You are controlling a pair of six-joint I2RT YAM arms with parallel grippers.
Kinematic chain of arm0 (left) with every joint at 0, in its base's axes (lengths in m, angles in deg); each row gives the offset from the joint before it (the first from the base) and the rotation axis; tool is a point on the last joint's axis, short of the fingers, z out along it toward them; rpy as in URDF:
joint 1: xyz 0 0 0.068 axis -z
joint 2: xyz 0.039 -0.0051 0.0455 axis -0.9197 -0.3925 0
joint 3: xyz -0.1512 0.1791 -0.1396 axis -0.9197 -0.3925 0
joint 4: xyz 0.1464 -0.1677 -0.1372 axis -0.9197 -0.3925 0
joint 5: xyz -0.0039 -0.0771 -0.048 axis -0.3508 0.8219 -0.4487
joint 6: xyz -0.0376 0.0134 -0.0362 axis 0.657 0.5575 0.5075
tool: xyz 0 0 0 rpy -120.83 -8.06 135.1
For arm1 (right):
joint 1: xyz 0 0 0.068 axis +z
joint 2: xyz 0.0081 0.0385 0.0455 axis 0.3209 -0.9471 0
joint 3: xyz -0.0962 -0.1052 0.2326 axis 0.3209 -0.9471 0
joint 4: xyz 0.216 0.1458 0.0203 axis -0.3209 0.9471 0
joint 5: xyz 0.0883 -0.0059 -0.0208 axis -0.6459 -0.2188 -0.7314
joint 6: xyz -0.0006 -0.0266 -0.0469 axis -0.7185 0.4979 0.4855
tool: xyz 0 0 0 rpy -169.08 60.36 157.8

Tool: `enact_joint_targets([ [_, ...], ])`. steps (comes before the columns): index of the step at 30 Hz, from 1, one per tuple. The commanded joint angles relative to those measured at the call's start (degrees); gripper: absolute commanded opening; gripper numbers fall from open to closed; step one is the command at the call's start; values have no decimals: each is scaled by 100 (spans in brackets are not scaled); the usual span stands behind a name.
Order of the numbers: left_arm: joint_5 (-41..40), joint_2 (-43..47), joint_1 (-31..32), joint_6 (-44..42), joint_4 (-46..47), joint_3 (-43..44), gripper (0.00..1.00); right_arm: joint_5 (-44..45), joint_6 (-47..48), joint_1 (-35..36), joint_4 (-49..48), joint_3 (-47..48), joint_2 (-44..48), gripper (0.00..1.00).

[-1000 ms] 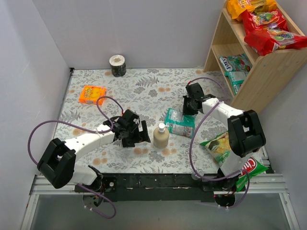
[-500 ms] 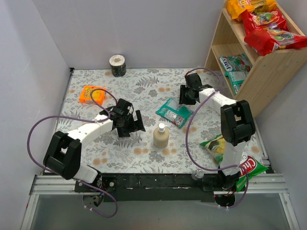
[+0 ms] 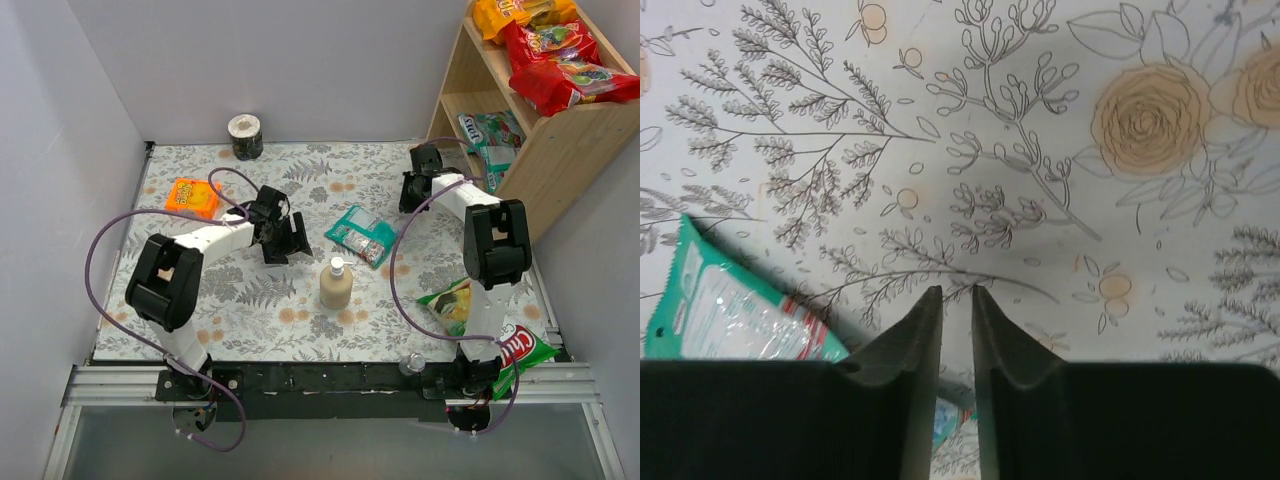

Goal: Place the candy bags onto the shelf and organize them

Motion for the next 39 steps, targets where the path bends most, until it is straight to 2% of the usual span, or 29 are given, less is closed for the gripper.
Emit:
enact_joint_targets([
  [1,174,-396,-37,-167,347,545,68,-58,165,78,279,279,-328,20],
  [8,192,-1126,-37,-352,523,1248,65,-234,280,157,429,-634,250,5],
  [12,402,-1618,-37,-440,646,1705,65,-813,367,438,156,-1338,735,4],
  [18,833,-2207,-29,-493,786,2365,63,-614,447,939,112,-1594,1175,4],
  [22,1175,-2410,15,-545,971,2681,63,362,604,948,524,-1260,1219,13],
  [26,1483,-2604,94,-633,1068,2954,63,758,1043,1027,297,-1277,1649,44],
  [32,2071,-3077,200,-686,1164,3498,63,136,1975,1431,-213,-1400,2028,51],
  [39,2775,-3711,349,-598,1331,4439,63,-348,2143,1783,-108,-1356,1834,50],
])
